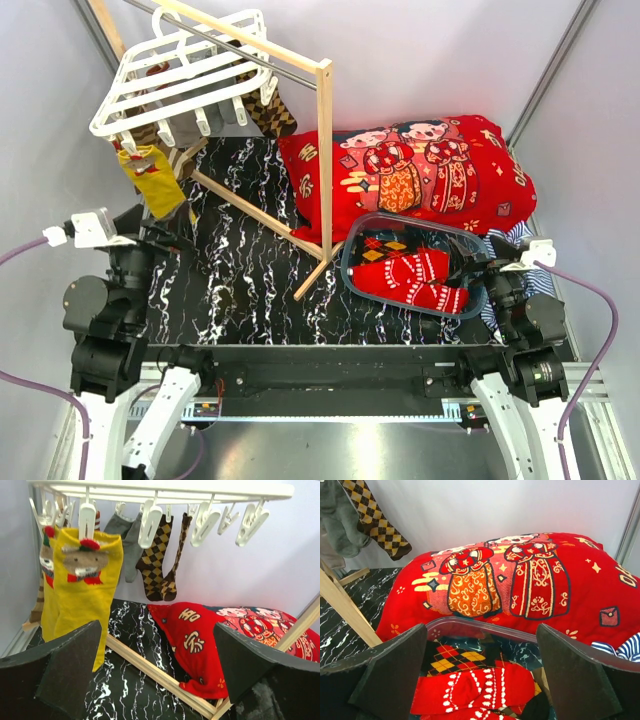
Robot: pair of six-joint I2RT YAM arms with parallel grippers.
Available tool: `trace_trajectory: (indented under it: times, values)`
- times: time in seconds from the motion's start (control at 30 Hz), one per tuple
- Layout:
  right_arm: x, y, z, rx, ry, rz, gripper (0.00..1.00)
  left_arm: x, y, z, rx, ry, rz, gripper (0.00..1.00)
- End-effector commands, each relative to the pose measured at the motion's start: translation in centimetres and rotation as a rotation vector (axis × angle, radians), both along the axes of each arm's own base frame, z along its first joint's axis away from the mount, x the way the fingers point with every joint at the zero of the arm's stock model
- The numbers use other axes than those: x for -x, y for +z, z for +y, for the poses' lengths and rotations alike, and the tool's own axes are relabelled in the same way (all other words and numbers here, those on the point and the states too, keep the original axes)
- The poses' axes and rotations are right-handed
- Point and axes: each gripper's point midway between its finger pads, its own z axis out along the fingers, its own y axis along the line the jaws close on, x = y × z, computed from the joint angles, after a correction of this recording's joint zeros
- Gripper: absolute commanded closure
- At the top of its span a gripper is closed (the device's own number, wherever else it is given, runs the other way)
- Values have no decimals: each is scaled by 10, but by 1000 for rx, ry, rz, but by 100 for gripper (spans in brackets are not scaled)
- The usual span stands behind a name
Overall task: Clip the socks to the hanger
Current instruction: Move the hanger to the clothesline.
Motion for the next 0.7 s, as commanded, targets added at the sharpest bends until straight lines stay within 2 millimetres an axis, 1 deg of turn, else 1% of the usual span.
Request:
trace_trajectory:
  times: [0.0, 0.03, 0.07, 0.1, 0.13, 0.17, 0.2, 0.23, 0.27, 0.3, 0.33, 0.4, 0.43, 0.47, 0.5, 0.53, 0.63, 0.67]
  values:
    - [6, 19, 3, -20, 23, -49, 0, -7, 33, 6, -11, 40, -30, 1]
    - [6, 18, 4, -21, 25, -47, 0, -15, 30, 6, -14, 49, -8, 1]
    - [5, 17, 4, -20, 25, -42, 0, -14, 39, 6, -8, 52, -18, 1]
    - [5, 17, 4, -21, 27, -42, 0, -18, 40, 6, -7, 54, -12, 1]
    - [3, 16, 5, -19, 26, -36, 0, -26, 39, 5, -10, 55, 8, 1]
    - [2, 15, 7, -18, 35, -33, 0, -27, 48, 5, -5, 56, -4, 1]
    - [1, 14, 7, -19, 39, -29, 0, -30, 51, 5, -7, 60, -1, 1]
    - [-1, 13, 7, -16, 37, -21, 0, -39, 49, 4, -8, 68, 20, 1]
    - [-1, 12, 13, -10, 69, -16, 0, -43, 51, 5, -5, 75, 25, 1]
    - [-2, 12, 14, -10, 75, -11, 0, -43, 60, 6, -1, 84, 13, 1]
    - [-4, 9, 16, -9, 81, 1, 0, -53, 58, 9, -1, 108, 34, 2]
    - [-5, 9, 18, -8, 94, 6, 0, -56, 70, 14, 0, 142, 25, 3]
    - [-5, 9, 19, -8, 95, 7, 0, -64, 69, 14, -5, 150, 39, 5]
    - [-5, 9, 19, -6, 97, 6, 0, -67, 72, 15, -6, 158, 41, 6]
    - [-5, 10, 19, -7, 95, 3, 0, -68, 78, 18, -10, 178, 32, 7]
    - [-6, 9, 18, -4, 89, 5, 0, -76, 76, 18, -18, 188, 49, 9]
    - [-7, 9, 16, 0, 79, 3, 0, -86, 79, 25, -33, 239, 65, 16]
    - [-7, 9, 15, 3, 75, 4, 0, -88, 81, 27, -37, 249, 67, 20]
